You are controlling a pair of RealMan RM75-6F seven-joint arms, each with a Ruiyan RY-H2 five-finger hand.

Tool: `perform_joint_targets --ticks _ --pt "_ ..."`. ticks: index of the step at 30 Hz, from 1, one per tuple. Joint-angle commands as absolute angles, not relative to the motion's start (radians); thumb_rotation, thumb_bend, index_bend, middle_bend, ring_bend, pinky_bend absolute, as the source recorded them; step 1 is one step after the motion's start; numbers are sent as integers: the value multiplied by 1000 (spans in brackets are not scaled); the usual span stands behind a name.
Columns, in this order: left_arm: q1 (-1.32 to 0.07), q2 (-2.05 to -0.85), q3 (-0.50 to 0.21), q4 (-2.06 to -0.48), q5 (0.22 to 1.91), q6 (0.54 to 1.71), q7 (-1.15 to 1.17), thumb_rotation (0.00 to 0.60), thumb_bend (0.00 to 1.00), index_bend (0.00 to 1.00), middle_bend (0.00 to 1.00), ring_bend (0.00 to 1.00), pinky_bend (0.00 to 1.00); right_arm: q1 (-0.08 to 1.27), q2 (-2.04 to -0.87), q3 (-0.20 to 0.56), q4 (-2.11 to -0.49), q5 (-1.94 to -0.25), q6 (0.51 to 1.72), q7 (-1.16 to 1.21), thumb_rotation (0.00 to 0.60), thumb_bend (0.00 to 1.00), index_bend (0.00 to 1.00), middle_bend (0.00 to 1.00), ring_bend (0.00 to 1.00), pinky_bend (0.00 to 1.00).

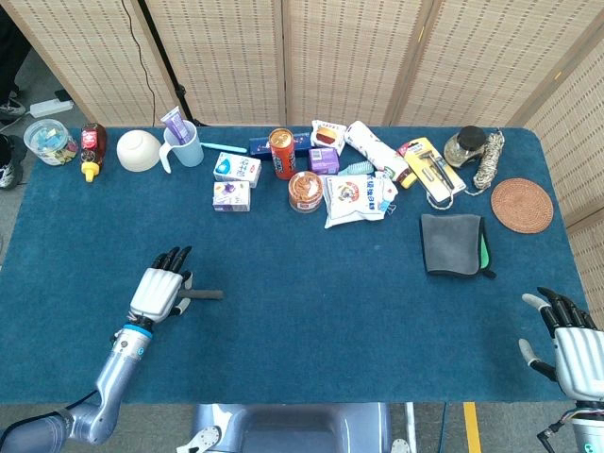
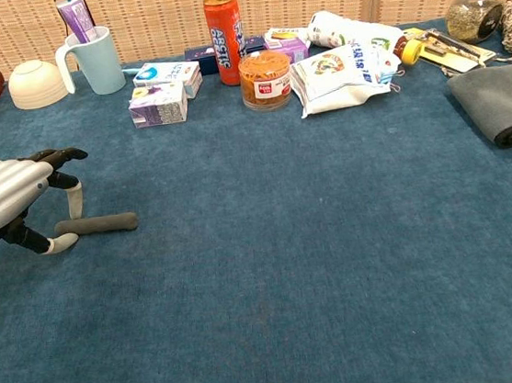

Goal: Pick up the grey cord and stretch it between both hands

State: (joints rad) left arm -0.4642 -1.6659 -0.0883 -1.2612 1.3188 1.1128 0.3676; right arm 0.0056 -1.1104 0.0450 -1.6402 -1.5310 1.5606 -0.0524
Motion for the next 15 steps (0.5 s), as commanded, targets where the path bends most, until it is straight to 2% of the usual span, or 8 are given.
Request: perform_joint_targets --ticks 1,4,11,15 --pt "-464 -1666 -89 -1263 1314 1111 366 579 261 533 72 58 146 5 -1110 45 -1641 -1530 1560 -53 600 334 232 163 174 263" --pt "-465 -1667 -89 -1264 1306 1107 368 587 271 533 72 58 146 3 -1110 45 -1642 -1529 1561 -54 600 334 232 163 174 263" --pt "-465 -1664 -91 -1272 1289 1098 362 595 417 548 81 61 145 1 -1111 45 -1644 -1529 1562 -53 600 334 232 163 174 263" --pt "-466 -1661 -92 -1276 1282 1093 356 596 456 563 86 62 146 1 -1111 45 -1644 -1530 1560 -51 600 334 233 163 174 264"
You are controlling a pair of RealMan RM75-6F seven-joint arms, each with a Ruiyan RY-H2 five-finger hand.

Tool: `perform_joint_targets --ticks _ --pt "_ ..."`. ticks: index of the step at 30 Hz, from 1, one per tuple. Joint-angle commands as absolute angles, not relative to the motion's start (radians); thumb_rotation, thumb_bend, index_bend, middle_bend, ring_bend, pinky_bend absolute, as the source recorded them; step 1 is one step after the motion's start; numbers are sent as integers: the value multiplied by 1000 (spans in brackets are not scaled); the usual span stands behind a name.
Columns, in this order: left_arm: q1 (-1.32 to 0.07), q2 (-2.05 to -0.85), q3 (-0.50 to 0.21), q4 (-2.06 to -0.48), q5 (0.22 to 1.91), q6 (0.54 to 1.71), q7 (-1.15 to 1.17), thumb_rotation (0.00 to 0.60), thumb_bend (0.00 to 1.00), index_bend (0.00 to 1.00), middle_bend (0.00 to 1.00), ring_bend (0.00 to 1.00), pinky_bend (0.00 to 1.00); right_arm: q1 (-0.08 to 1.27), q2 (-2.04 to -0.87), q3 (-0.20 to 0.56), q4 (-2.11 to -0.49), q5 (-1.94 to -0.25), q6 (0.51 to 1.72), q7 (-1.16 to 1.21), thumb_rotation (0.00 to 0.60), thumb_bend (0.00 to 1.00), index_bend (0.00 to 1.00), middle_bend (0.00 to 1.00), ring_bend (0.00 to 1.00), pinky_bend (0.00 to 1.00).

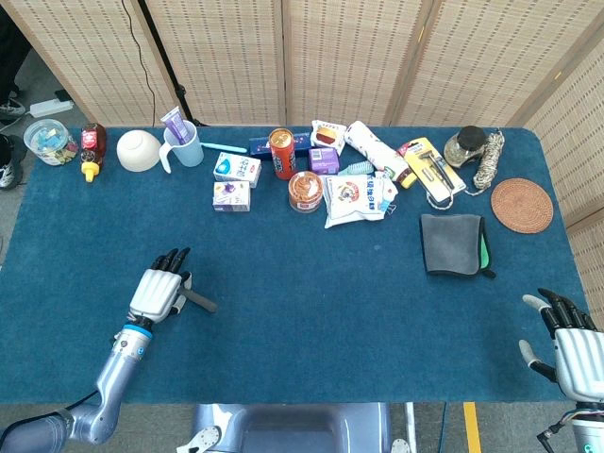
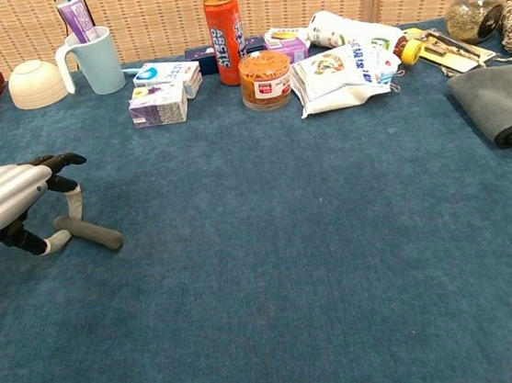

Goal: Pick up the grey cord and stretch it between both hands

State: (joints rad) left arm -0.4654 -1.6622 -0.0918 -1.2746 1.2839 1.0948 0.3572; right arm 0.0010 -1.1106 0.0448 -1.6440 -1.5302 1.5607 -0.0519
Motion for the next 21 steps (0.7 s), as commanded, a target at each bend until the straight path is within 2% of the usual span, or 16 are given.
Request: perform_joint_targets --ticks 1,13,21 --pt "-467 -1660 -92 -1277 1280 1091 354 595 462 565 87 62 146 1 -1111 45 -1644 -1530 1560 -51 600 334 233 163 174 265" --pt "-470 -1636 -92 -1316 1281 1087 328 600 564 634 128 81 146 0 -1110 45 -1645 -1532 1558 -44 600 334 235 163 174 266" --pt "-478 -1546 -117 -1449 1252 1074 320 600 582 666 147 94 146 13 -1107 49 -1649 -1542 1545 -22 600 334 244 165 174 266"
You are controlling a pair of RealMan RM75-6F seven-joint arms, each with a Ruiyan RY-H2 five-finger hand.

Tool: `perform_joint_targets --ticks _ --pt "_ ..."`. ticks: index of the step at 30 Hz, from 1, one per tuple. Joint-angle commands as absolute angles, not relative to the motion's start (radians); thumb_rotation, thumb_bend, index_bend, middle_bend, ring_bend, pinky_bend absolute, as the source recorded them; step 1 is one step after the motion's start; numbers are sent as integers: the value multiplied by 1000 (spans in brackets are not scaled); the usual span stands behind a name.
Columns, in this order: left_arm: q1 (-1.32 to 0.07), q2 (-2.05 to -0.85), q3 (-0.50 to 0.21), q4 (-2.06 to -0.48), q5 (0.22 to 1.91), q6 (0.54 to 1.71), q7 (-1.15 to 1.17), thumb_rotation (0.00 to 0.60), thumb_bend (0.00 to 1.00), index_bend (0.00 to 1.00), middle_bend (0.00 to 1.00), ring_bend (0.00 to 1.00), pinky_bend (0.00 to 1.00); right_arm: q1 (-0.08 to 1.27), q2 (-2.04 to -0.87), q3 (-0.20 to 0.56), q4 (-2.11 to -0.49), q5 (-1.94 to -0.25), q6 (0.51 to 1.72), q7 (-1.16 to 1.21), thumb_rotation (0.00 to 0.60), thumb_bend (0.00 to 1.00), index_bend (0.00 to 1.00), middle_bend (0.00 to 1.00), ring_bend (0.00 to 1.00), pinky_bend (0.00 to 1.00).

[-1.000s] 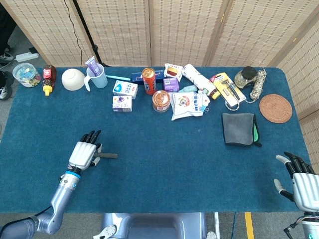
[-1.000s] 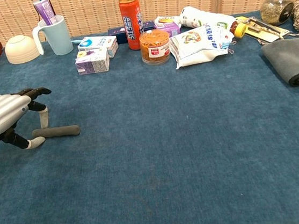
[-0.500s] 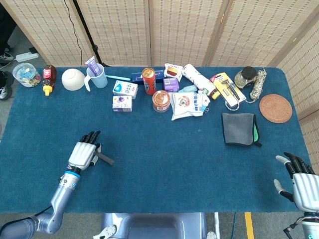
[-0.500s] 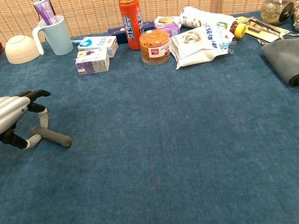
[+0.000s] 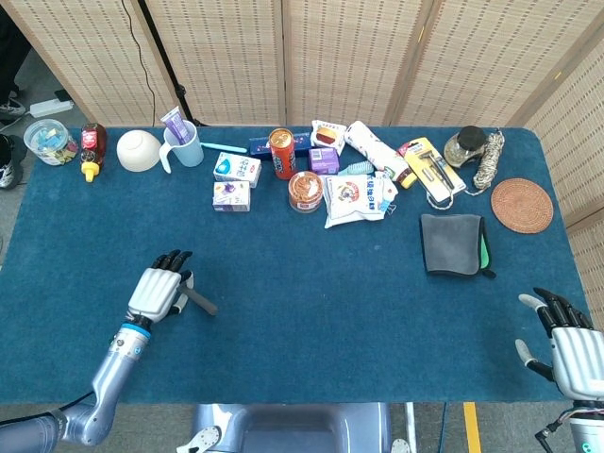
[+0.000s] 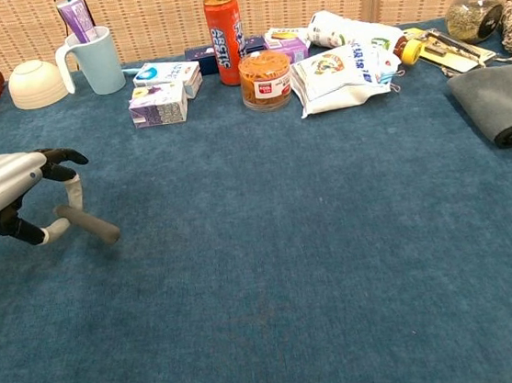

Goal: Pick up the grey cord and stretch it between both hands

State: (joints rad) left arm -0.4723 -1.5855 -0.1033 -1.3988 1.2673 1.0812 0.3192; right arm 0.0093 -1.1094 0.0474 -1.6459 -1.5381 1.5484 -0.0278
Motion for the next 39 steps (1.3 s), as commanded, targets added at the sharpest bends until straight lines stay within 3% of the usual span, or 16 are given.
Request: perform_joint_targets --ticks 1,20,39 --pt "-480 -1534 -120 -1465 1246 1071 323 600 583 670 148 97 145 15 -1106 50 -1650 -1543 1543 -18 600 334 250 165 174 266" --pt "-573 -1287 -237 -1856 1034 1074 523 600 581 710 152 104 146 182 -1116 112 -1717 -1603 1412 216 600 334 311 174 173 266" --pt "-742 -1316 -288 -1976 792 1130 714 600 580 715 152 98 146 345 -1242 153 -1757 -1540 1242 244 600 334 357 185 147 266"
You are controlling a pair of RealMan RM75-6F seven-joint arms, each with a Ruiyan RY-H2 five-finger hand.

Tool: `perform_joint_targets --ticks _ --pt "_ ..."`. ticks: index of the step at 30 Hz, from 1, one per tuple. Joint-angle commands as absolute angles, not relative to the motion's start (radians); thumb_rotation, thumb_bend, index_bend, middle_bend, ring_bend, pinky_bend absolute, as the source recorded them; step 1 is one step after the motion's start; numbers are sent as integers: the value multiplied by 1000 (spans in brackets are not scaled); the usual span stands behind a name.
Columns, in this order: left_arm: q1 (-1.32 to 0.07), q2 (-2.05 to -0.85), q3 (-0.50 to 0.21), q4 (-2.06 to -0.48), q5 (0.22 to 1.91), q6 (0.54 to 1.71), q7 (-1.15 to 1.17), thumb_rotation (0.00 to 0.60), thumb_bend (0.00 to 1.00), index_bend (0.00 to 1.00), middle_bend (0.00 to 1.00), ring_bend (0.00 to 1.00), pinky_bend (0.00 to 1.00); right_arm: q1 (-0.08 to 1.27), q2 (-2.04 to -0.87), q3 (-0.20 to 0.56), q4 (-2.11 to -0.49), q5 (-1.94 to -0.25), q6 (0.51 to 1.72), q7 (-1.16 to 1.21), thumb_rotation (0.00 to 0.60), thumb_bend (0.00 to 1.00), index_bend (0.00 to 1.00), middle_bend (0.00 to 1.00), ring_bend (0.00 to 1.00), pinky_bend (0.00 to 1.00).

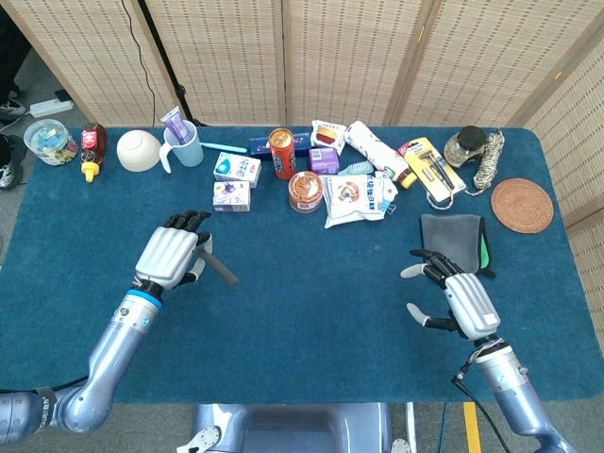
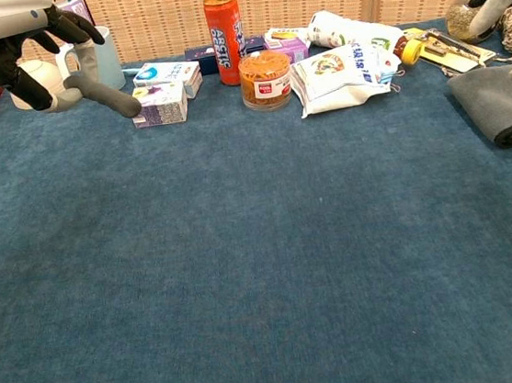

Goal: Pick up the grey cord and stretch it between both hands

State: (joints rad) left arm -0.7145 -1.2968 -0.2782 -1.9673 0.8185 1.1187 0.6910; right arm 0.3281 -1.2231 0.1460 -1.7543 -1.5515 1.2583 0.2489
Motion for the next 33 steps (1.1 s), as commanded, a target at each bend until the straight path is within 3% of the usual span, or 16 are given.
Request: perform_joint_targets --ticks 1,20,33 --pt "-753 -1322 -290 -1977 779 1135 724 600 580 715 152 98 146 350 -1249 156 -1757 -1534 1239 241 600 334 359 185 145 266" --pt "-962 -1472 -369 -1990 523 1258 848 600 580 717 152 96 146 420 -1385 208 -1755 -1415 1214 179 600 334 422 187 133 247" --pt "-1068 -1577 -388 -1952 459 1359 913 600 580 717 152 89 146 428 -1462 229 -1762 -1351 1242 151 600 334 454 198 124 38"
